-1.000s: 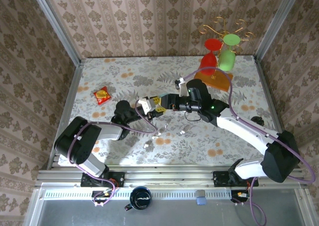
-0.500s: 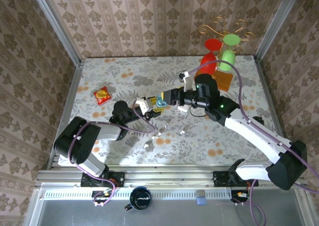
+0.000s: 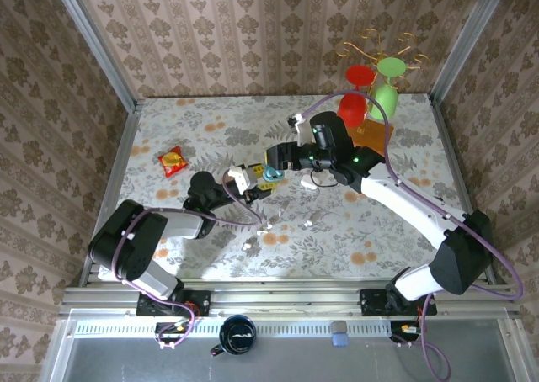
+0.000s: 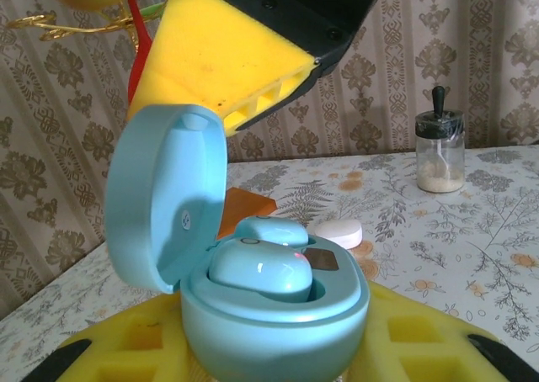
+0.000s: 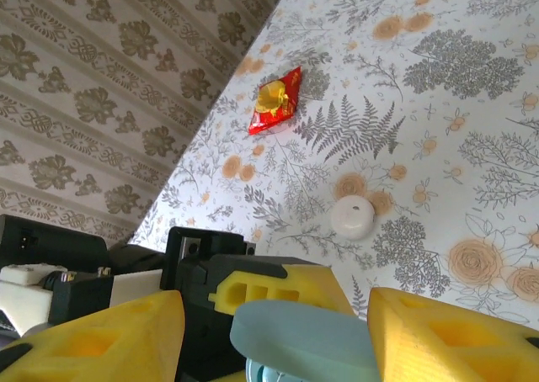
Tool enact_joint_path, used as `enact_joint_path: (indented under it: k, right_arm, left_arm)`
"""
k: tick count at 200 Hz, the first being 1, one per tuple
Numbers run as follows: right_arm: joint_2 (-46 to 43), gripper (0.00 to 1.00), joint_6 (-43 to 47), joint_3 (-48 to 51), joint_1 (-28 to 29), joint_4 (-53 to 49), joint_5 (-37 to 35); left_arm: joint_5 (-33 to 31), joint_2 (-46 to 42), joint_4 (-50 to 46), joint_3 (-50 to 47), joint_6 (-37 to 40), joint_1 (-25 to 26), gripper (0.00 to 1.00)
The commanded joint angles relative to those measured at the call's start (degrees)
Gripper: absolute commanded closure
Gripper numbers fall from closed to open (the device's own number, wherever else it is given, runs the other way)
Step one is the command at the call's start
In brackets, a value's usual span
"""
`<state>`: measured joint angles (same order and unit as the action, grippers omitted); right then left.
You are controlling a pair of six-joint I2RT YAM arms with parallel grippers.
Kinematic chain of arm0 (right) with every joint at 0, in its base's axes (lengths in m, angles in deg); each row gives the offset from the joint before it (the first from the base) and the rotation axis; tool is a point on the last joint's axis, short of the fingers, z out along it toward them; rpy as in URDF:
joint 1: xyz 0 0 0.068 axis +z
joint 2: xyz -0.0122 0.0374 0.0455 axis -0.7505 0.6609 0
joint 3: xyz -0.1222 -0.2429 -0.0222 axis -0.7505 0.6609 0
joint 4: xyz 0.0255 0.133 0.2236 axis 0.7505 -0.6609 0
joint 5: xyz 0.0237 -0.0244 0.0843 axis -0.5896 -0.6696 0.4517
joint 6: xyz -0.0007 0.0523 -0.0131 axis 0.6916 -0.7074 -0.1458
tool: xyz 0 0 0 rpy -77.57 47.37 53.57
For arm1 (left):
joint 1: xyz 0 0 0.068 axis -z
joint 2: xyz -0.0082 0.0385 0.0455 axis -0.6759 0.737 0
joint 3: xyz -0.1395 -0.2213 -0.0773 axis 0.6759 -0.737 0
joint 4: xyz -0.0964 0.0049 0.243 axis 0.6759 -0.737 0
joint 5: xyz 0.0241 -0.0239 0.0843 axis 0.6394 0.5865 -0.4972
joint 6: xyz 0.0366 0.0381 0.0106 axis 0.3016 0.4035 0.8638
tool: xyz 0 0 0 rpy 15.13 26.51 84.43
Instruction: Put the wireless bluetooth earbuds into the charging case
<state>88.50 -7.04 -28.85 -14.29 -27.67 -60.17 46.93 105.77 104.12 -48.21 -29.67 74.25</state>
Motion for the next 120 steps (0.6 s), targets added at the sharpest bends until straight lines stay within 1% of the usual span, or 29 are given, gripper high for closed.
enact_joint_path:
  k: [1, 37, 40, 58, 91, 107, 120]
  right_arm:
    - [-1.51, 0.39, -1.85, 1.37, -0.33, 0.52, 1.46]
    - [-3.52, 0.40, -1.90, 3.01, -0.59, 1.21, 1.37]
    - [-5.13, 0.40, -1.95, 3.10, -0.72, 1.22, 1.49]
    - [-6.78, 0.40, -2.68, 4.01, -1.34, 1.83, 1.65]
    - [-9.22, 0.40, -6.70, 7.33, -2.65, 6.73, 2.38]
    - [-9.22, 0.35, -10.44, 8.74, -3.54, 9.14, 3.52]
    - [-8.61, 0.31, -15.20, 10.75, -4.98, 12.96, 6.44]
  left_arm:
    - [-1.41, -1.24, 1.69, 0.39, -2.27, -0.69, 0.65]
    - [-2.00, -1.78, 1.70, 0.92, -4.28, -0.87, 0.66]
    - [-2.18, -1.86, 1.69, 0.92, -4.48, -0.88, 0.66]
    - [-2.54, -2.00, 1.76, 1.03, -4.78, -0.96, 0.66]
    - [-2.17, -2.35, 1.79, 1.01, -5.35, -1.05, 0.66]
    - [-2.10, -2.69, 1.78, 1.05, -6.40, -1.05, 0.66]
    - [-2.73, -3.07, 1.78, 1.59, -8.25, -0.96, 0.66]
